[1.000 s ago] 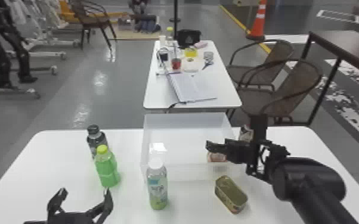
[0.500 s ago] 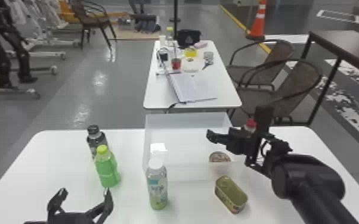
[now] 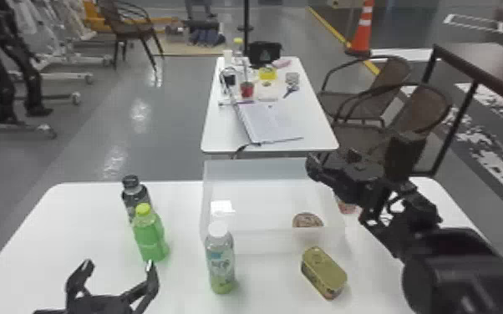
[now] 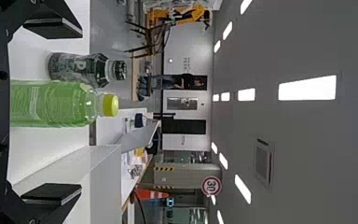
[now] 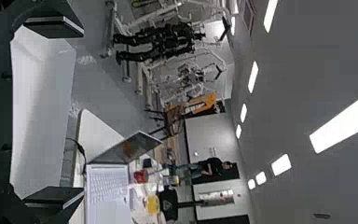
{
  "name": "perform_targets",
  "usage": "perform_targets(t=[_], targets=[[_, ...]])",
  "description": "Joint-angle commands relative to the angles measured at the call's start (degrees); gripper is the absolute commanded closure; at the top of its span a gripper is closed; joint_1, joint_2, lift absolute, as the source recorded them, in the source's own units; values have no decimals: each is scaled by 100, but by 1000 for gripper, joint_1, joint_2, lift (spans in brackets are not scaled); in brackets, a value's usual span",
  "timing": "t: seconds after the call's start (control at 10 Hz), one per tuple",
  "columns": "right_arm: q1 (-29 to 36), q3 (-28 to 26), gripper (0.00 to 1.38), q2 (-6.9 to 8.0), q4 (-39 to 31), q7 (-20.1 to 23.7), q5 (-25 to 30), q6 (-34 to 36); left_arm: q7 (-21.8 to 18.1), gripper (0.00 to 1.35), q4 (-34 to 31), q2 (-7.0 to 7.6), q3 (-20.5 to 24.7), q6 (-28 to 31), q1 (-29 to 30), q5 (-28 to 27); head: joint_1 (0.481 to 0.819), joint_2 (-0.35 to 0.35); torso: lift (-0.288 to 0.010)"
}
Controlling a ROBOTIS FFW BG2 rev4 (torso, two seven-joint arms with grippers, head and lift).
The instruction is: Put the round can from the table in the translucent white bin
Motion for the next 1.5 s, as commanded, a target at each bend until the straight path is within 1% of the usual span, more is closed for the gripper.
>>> perform_targets(t=[0.0, 0.1, 0.2, 0.3, 0.4, 0.5, 0.6, 0.7, 0.9, 1.0, 1.1, 1.2, 1.3, 1.4], targets=[[848, -126, 105, -127, -936, -401, 231, -110, 1, 136, 0, -15, 13, -47, 0, -25, 549, 0, -100], [1401, -284, 104, -136, -1393, -595, 539, -83, 1, 136, 0, -15, 22, -73, -9, -43, 549, 0, -100], [1955, -399, 99, -127, -1692, -727, 715, -171, 1, 136, 0, -15, 31, -108, 0, -43, 549, 0, -100], [2509, -416, 104, -118, -1894, -1069, 873, -575, 1, 136, 0, -15, 40, -126, 0, -51, 549, 0, -100], [3001, -416, 104, -22, -2026, -1430, 1093, -980, 1, 136, 0, -15, 48, -143, 9, -51, 549, 0, -100], [3405, -434, 105, 66, -2026, -1562, 1242, -1270, 1, 136, -9, -15, 57, -161, 17, -51, 549, 0, -100], [3678, -522, 105, 110, -2017, -1570, 1269, -1446, 1, 136, -9, -15, 66, -161, 26, -51, 549, 0, -100], [3933, -557, 105, 119, -2061, -1597, 1260, -1525, 1, 134, -9, -15, 66, -170, 35, -51, 549, 0, -100], [4126, -583, 105, 128, -2149, -1755, 1137, -1516, 10, 136, -9, -15, 66, -170, 44, -60, 549, 0, -100], [4144, -566, 105, 189, -2132, -1790, 1137, -1498, 1, 136, -18, -15, 48, -143, 44, -69, 549, 0, -100], [4117, -574, 105, 251, -2123, -1790, 1181, -1498, 1, 136, -18, -15, 40, -135, 52, -69, 549, 0, -100], [4135, -566, 105, 260, -2202, -1790, 1260, -1419, 10, 136, -18, -15, 48, -143, 61, -78, 549, 0, -100], [4161, -539, 105, 277, -2431, -1790, 1541, -1129, 10, 136, -27, -15, 48, -135, 61, -87, 549, 0, -100], [4161, -530, 105, 304, -2474, -1852, 1559, -1041, 10, 136, -35, -15, 40, -108, 61, -95, 549, 0, -100]])
